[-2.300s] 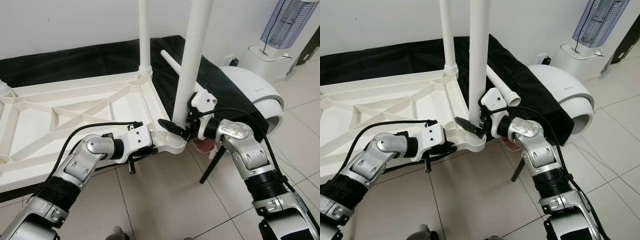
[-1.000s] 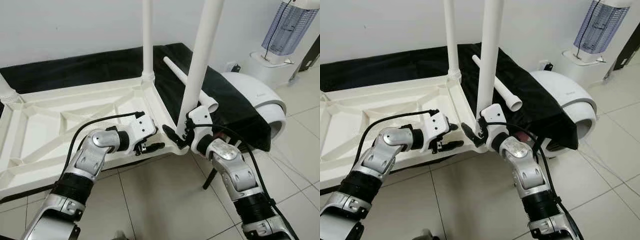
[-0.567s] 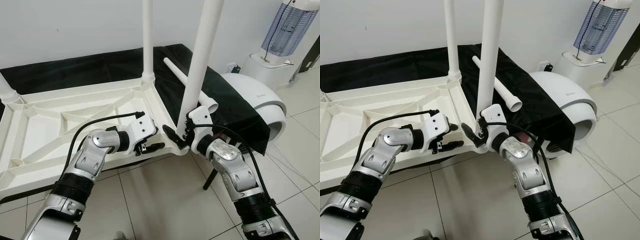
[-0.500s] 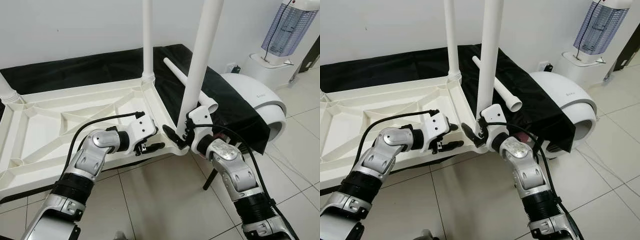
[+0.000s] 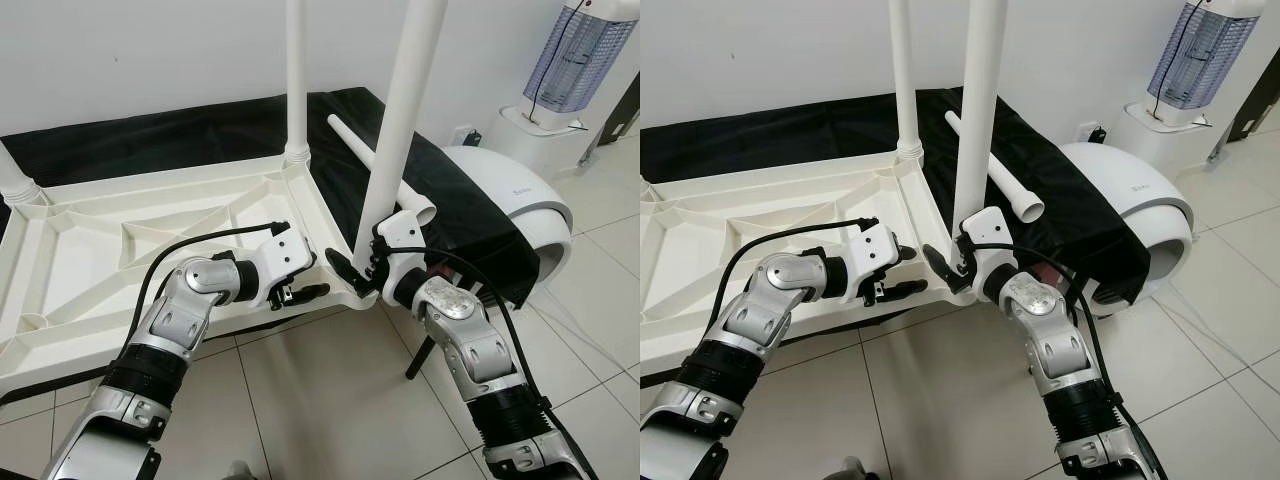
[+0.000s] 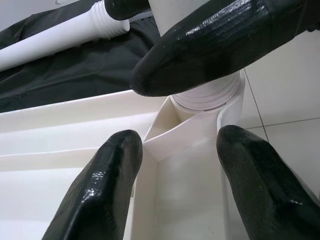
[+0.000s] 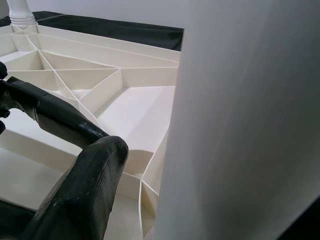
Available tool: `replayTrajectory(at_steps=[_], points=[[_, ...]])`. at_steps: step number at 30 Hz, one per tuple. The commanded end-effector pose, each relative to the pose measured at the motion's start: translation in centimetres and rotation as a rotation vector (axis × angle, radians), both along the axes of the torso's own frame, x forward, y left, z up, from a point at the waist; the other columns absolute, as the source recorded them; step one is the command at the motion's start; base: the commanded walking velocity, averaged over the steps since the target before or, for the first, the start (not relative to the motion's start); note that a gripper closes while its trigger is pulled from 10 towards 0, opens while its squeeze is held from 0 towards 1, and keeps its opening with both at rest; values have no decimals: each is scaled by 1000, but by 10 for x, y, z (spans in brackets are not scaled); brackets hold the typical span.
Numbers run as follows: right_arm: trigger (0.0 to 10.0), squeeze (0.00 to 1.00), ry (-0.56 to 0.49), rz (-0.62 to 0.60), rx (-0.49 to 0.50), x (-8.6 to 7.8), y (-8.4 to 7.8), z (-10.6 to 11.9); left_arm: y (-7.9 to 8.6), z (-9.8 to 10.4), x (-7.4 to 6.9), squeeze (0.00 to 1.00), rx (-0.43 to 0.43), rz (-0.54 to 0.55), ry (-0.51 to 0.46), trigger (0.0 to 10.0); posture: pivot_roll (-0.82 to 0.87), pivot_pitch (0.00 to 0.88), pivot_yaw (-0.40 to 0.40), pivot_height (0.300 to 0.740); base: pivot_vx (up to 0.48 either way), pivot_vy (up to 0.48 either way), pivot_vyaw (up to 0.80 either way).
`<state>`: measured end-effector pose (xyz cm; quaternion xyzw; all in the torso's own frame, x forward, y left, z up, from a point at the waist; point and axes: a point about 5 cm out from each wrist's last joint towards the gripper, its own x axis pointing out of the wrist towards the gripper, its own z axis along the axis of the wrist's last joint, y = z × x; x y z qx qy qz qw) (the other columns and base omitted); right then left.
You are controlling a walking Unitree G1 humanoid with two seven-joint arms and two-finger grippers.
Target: Building children table
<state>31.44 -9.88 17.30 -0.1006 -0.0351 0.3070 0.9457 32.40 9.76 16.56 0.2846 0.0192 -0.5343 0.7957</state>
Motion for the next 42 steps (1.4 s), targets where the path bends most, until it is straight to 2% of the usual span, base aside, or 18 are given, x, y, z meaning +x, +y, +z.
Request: replayTrajectory(at_steps=[1,23,24,25,26,28,30,42], points=[[10000,0,-7,11,-2,0,3,3,6,8,13,1000,-88,267,-159,10000,43,72,-11,740,0,0,0],[10000,0,-7,11,-2,0,3,3,6,8,13,1000,-88,267,-159,10000,43,72,-11,740,0,0,0],[10000,0,-8,9,0,0,3,3,8,7,14,0,-88,291,-157,10000,43,0,0,740,0,0,0],[10000,0,-8,9,0,0,3,3,8,7,14,0,-88,291,-157,10000,43,0,0,740,0,0,0],[10000,0,-30,-32,11,-10,-6,5,13,6,-5,0,-193,318,-110,10000,41,0,0,740,0,0,0],[10000,0,-57,-83,19,-25,-17,7,25,6,-29,0,-315,361,-60,10000,41,0,0,740,0,0,0],[10000,0,-62,-93,20,-28,-19,8,27,6,-35,0,-337,368,-52,10000,41,0,0,740,0,0,0],[10000,0,-60,-91,20,-29,-18,7,29,-1,-37,0,-319,391,-50,10000,39,0,0,740,0,0,0]])
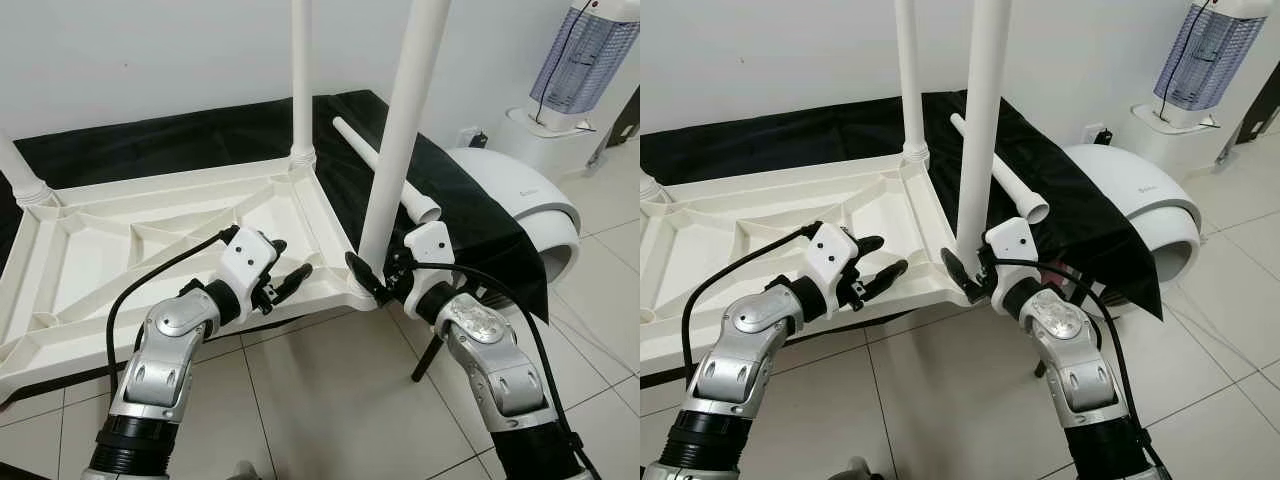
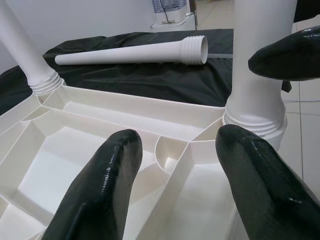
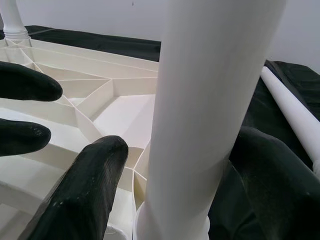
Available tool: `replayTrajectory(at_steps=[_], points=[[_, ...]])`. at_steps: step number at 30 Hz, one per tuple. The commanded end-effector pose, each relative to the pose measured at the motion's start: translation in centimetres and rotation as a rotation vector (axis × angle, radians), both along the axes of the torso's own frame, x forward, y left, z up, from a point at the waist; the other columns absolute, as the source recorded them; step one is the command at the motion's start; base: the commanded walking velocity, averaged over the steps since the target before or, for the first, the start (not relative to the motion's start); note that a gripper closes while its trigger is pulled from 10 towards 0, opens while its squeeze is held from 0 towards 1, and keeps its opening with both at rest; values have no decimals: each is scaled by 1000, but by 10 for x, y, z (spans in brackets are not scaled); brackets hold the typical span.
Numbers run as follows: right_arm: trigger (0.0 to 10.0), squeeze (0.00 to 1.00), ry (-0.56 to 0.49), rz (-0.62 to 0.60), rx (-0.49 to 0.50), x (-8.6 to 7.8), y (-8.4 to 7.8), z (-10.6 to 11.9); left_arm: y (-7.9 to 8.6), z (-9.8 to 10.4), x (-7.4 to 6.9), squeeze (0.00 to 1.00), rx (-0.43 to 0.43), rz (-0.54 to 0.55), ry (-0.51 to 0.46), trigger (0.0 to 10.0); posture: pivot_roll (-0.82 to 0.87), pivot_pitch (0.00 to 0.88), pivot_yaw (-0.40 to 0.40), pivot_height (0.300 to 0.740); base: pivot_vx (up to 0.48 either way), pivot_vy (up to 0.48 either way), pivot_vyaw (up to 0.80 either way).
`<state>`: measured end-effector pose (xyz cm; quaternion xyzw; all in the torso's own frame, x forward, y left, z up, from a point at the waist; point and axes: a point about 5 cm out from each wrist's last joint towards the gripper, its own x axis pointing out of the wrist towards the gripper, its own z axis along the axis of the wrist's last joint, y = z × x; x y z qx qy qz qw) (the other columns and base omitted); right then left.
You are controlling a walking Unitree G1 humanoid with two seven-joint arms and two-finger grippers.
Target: Building children table
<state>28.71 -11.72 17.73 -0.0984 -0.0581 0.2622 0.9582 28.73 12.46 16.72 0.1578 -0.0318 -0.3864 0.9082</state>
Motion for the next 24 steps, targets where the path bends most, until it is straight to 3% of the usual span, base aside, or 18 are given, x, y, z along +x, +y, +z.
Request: replayTrajectory(at_steps=[1,8,11,13,14,24], points=[[10000,0,-10,-3,-5,-2,1,2,2,-3,0,0,-1,58,-6,10000,39,0,0,740,0,0,0],[10000,0,61,-128,-10,-14,-10,-30,14,-23,-16,0,-51,245,21,10000,42,0,0,740,0,0,0],[10000,0,78,-305,-10,-25,-26,-48,25,-35,-25,0,-76,395,35,10000,42,0,0,740,0,0,0],[10000,0,69,-334,-24,-28,-29,-50,28,-37,-26,0,-80,430,37,10000,42,0,0,740,0,0,0],[10000,0,61,-356,-34,-32,-32,-53,32,-40,-26,0,-92,479,45,10000,40,58,-26,740,0,0,0],[10000,0,61,-356,-34,-32,-32,-53,32,-40,-26,0,-92,479,45,10000,40,58,-26,740,0,0,0]])
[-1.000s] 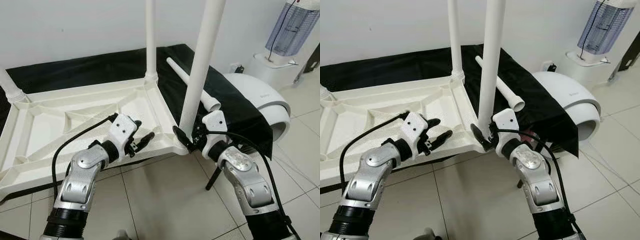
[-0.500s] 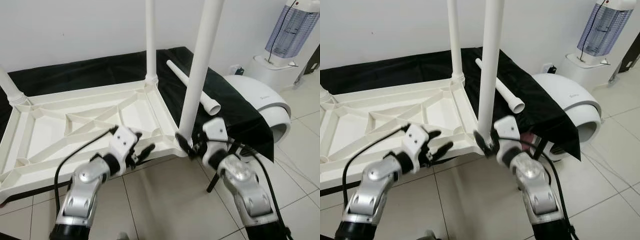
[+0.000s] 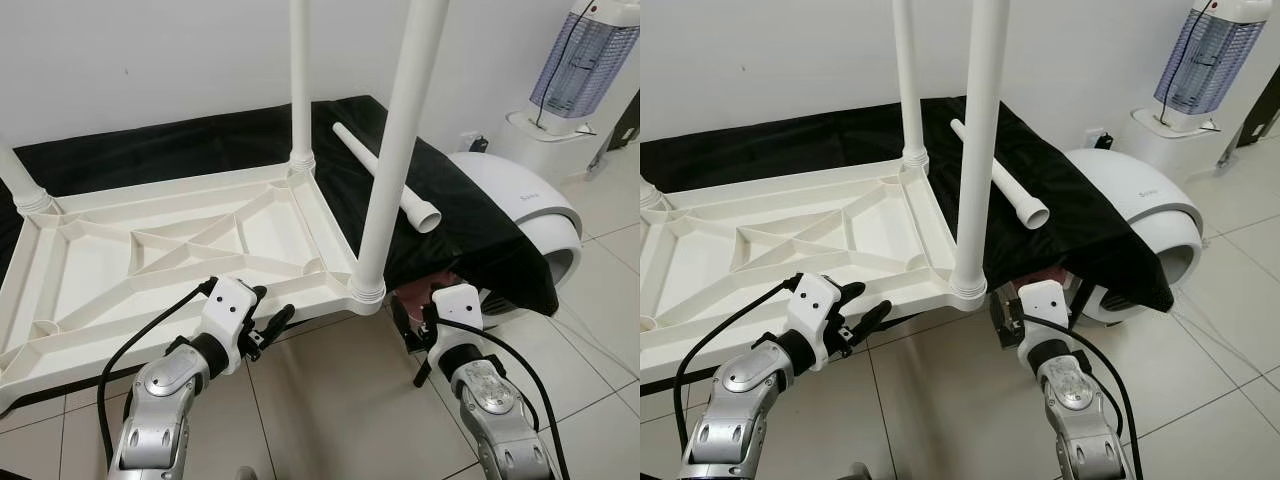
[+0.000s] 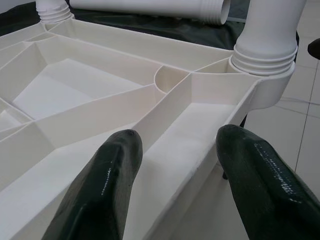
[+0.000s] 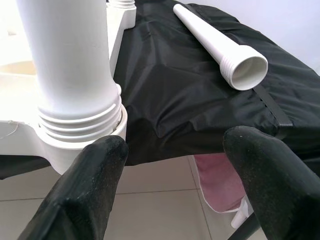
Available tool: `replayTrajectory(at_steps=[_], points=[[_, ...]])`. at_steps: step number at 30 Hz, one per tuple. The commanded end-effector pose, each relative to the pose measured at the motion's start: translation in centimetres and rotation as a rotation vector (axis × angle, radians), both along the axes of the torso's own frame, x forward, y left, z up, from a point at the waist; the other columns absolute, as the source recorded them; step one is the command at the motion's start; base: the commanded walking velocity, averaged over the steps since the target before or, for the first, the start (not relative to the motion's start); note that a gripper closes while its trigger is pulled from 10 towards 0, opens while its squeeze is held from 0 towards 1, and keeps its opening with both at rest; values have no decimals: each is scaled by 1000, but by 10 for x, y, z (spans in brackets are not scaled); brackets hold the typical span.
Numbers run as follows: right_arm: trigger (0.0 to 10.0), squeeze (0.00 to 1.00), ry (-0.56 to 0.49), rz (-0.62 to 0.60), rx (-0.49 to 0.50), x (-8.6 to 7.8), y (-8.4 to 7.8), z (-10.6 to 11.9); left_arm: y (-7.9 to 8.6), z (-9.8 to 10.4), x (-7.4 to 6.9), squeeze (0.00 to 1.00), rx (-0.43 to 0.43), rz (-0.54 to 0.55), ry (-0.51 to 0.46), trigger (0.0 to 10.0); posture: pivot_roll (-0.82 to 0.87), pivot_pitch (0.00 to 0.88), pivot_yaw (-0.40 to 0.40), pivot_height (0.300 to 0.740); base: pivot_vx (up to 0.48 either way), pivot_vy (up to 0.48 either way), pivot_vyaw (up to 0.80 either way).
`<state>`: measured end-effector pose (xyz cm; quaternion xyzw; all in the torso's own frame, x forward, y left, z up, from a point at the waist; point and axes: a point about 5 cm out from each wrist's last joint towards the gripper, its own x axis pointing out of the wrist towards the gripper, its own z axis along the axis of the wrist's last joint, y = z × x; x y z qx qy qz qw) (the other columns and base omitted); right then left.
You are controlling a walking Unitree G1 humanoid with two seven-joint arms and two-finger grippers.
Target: Building children table
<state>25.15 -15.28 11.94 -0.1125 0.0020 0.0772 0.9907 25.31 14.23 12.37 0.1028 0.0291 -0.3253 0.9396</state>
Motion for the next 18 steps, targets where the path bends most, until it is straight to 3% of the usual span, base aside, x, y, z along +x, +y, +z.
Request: replayTrajectory(at_steps=[1,18], points=[[10000,0,-14,32,-4,4,4,5,14,4,8,0,3,331,-79,10000,40,58,-26,740,0,0,0],[10000,0,-14,32,-4,4,4,5,14,4,8,0,3,331,-79,10000,40,58,-26,740,0,0,0]])
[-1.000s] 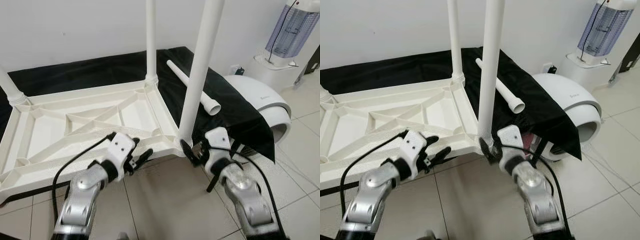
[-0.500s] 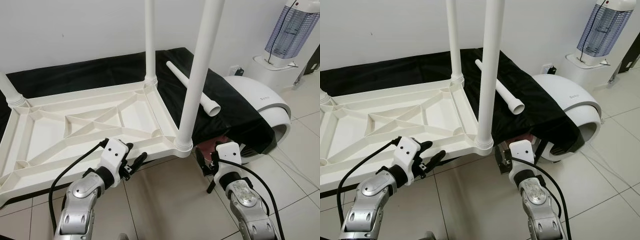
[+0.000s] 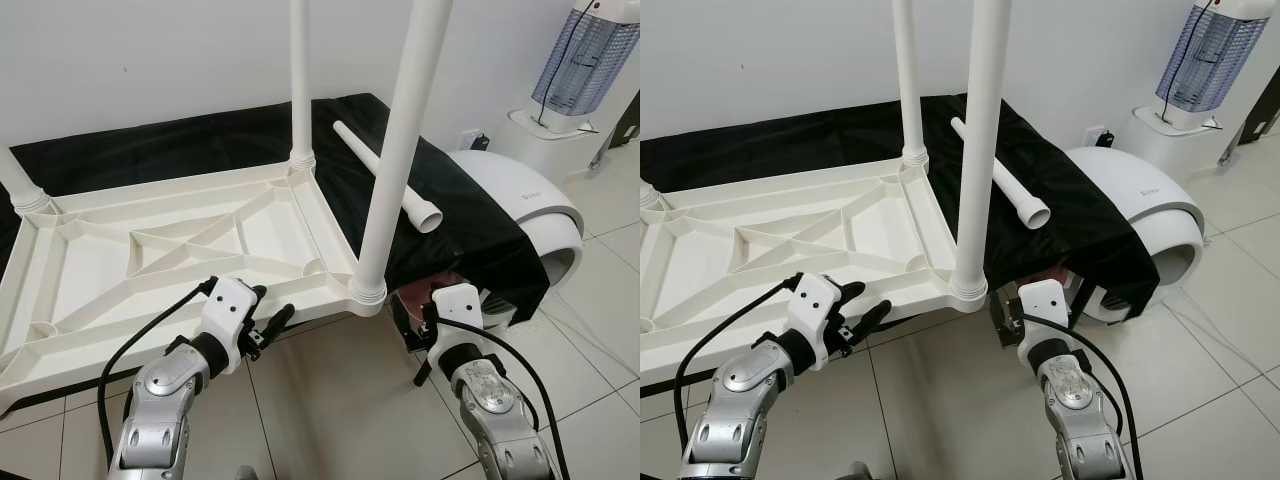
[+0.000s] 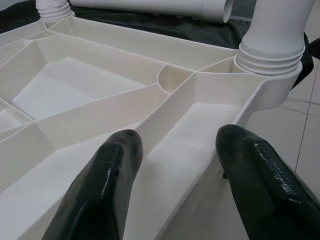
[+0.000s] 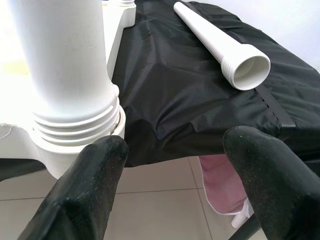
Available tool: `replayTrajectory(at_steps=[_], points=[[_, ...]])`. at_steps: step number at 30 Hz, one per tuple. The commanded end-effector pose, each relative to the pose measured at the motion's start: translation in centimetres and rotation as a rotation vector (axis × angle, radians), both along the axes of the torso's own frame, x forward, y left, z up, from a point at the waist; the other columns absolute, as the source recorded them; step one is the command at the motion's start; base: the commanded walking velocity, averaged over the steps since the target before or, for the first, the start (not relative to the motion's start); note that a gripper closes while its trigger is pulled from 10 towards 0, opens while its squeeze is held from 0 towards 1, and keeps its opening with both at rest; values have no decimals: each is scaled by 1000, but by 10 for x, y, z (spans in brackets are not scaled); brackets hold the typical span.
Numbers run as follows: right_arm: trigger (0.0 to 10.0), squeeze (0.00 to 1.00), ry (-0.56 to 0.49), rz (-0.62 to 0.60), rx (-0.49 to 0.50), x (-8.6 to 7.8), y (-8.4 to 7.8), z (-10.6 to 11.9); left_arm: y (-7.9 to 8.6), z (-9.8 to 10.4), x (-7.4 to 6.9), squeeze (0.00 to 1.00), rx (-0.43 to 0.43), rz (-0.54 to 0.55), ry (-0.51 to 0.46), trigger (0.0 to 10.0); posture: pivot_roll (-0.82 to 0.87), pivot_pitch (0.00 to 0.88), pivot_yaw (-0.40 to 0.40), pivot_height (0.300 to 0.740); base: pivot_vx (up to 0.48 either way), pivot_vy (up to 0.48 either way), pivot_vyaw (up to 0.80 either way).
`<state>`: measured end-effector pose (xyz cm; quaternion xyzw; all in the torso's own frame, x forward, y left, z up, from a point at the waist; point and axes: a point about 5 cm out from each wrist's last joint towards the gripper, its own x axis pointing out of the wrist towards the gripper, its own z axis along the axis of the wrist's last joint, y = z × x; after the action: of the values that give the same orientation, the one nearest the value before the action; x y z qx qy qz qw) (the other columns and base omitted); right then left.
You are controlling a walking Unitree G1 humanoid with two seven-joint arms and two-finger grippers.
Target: Building children table
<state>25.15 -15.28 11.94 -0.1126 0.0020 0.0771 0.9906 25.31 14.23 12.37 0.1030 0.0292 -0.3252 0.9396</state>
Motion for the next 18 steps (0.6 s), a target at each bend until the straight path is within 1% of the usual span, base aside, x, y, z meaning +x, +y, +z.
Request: replayTrajectory(at_steps=[1,18], points=[[10000,0,-14,32,-4,4,4,5,14,4,8,0,2,331,-79,10000,40,58,-26,740,0,0,0],[10000,0,-14,32,-4,4,4,5,14,4,8,0,2,331,-79,10000,40,58,-26,740,0,0,0]])
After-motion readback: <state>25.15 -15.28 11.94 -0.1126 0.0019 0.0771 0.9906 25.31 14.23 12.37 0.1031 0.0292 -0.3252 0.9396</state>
